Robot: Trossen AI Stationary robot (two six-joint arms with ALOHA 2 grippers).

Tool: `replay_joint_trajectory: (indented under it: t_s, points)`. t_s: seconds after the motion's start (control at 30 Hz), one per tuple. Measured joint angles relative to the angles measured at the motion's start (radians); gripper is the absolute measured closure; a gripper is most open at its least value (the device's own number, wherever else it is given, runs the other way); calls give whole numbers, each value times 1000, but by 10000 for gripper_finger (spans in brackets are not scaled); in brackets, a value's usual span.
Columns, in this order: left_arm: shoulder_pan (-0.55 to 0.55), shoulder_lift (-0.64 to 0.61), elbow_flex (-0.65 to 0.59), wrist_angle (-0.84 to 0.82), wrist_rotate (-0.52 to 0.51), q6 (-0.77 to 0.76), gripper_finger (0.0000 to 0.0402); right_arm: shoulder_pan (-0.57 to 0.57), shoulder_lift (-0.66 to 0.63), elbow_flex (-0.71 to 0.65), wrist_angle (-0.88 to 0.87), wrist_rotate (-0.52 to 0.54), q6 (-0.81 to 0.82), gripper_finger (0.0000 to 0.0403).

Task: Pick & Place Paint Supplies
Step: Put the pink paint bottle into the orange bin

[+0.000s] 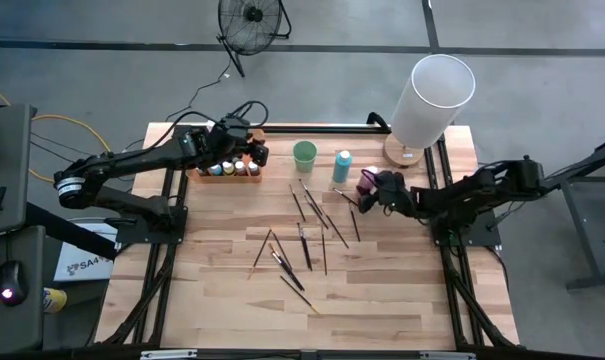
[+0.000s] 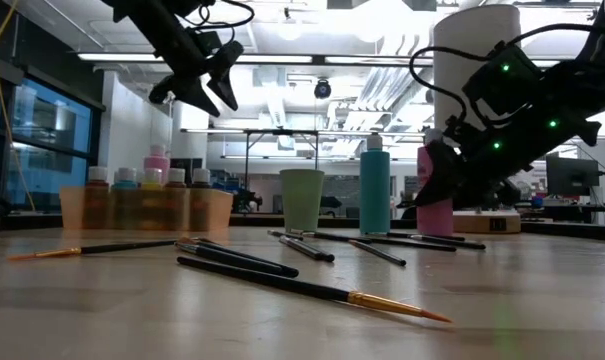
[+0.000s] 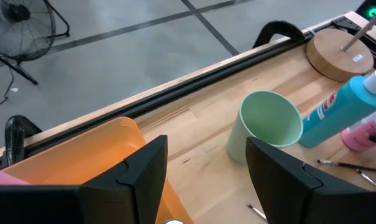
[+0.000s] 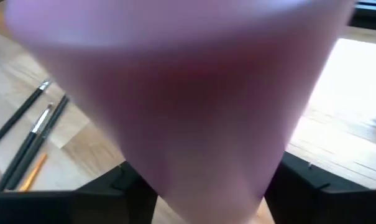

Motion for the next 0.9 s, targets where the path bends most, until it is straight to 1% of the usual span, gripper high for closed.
replay_joint_trajectory:
  t_s: [0.07, 0.17, 0.23, 0.3, 0.4, 0.5, 0.6, 0.67, 0.77, 0.9]
  points:
    - [0, 0, 0, 0, 18, 13, 190, 0, 0, 0, 14, -29, -3, 202]
    - [0, 0, 0, 8, 91, 60, 190, 1, 0, 0, 56, -133, -1, 227]
    - [0, 0, -1, 33, 164, 102, 190, 1, -3, 2, 75, -211, 1, 235]
    - [0, 0, -1, 79, 263, 145, 190, 1, -14, 17, 65, -284, 1, 237]
    - [0, 0, -1, 157, 399, 168, 190, 2, -48, 60, 16, -369, 0, 235]
    - [-1, 0, -1, 225, 496, 170, 190, 2, -87, 122, -83, -434, -27, 235]
    - [-11, 0, -1, 260, 543, 167, 190, 2, -124, 208, -221, -488, -74, 237]
    - [-26, 0, 7, 276, 574, 199, 190, 2, -136, 275, -303, -528, -109, 236]
    - [-68, 21, 61, 279, 602, 270, 190, 2, -136, 382, -431, -567, -167, 233]
    - [-112, 81, 164, 255, 627, 345, 190, 2, -124, 515, -538, -571, -256, 232]
